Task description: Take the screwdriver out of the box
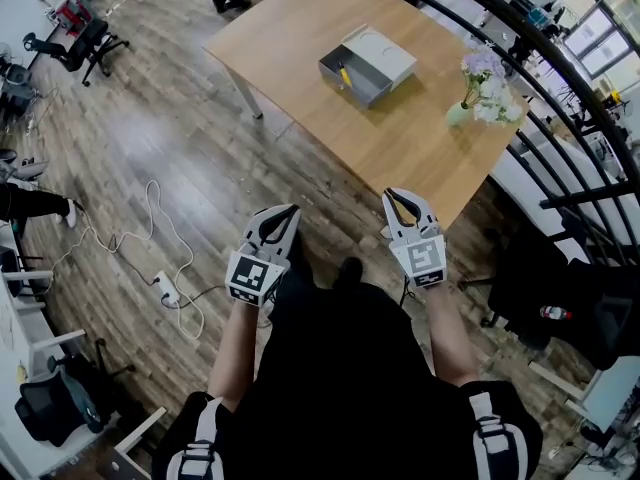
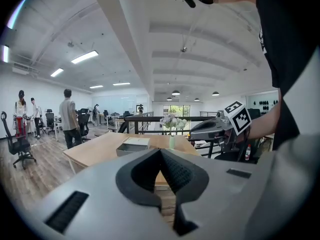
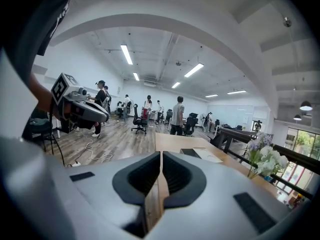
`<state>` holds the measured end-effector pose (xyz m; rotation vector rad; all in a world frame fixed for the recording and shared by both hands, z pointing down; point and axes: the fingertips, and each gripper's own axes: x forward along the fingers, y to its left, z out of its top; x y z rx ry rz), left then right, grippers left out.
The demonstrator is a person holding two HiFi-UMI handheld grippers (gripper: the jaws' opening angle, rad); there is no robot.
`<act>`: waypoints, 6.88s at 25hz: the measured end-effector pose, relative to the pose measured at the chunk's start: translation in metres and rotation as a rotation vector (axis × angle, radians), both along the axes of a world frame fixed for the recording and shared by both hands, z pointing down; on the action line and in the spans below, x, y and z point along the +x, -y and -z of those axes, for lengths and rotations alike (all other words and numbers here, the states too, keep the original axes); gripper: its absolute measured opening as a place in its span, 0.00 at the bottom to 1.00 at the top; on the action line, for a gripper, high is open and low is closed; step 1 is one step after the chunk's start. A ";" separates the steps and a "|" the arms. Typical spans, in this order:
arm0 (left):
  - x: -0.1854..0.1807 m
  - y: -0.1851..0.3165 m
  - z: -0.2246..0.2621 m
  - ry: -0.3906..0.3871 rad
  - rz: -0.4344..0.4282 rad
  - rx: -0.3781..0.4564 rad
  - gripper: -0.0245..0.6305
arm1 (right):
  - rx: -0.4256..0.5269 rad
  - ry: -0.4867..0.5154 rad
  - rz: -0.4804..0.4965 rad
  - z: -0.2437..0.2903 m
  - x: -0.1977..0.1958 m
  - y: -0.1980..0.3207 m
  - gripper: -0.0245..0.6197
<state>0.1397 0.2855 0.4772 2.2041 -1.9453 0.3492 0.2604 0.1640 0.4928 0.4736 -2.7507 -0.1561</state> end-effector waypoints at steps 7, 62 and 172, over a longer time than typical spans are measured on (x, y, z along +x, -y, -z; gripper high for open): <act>-0.023 0.007 0.003 -0.005 -0.027 0.001 0.07 | -0.020 0.017 -0.061 0.003 -0.011 0.013 0.09; -0.285 0.090 -0.004 -0.039 -0.206 0.020 0.07 | 0.025 -0.117 -0.205 -0.013 -0.258 0.063 0.09; -0.320 0.460 -0.038 -0.089 -0.565 -0.070 0.07 | -0.190 -0.292 -0.372 -0.100 -0.318 0.361 0.09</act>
